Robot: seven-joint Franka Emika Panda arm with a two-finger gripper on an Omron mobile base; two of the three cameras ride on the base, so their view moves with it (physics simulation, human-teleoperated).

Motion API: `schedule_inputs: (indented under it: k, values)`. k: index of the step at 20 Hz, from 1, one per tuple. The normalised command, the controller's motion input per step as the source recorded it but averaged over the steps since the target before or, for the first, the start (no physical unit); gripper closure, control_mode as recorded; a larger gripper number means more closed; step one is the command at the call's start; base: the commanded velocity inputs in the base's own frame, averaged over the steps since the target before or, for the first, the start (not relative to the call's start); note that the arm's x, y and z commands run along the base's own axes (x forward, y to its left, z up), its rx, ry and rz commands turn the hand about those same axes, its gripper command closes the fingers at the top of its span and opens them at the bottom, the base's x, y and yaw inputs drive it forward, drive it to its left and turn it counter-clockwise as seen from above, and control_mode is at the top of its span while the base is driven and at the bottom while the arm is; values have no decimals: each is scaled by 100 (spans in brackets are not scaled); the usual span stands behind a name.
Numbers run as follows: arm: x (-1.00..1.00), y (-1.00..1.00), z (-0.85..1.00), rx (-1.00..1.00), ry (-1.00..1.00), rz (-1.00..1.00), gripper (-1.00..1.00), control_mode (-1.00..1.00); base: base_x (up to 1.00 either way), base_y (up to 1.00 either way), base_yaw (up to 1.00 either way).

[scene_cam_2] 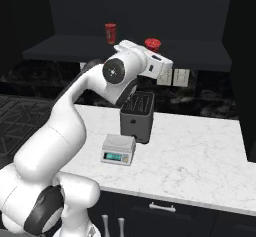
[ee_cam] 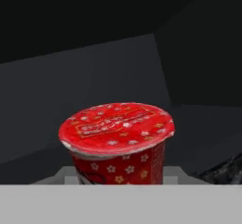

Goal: Pick the yogurt and place it on the digital scale for weighing, and close the cabinet.

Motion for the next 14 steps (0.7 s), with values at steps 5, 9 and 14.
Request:
schedule_inputs:
  k: [5, 9, 14]
  values:
    - [-100, 0, 0, 0, -19, 0, 100, -100, 0, 0, 0]
    - [-100, 13, -14, 5, 6, 10, 100, -100, 0, 0, 0]
    - [-92, 5, -55, 3, 24, 45, 100, -100, 0, 0, 0]
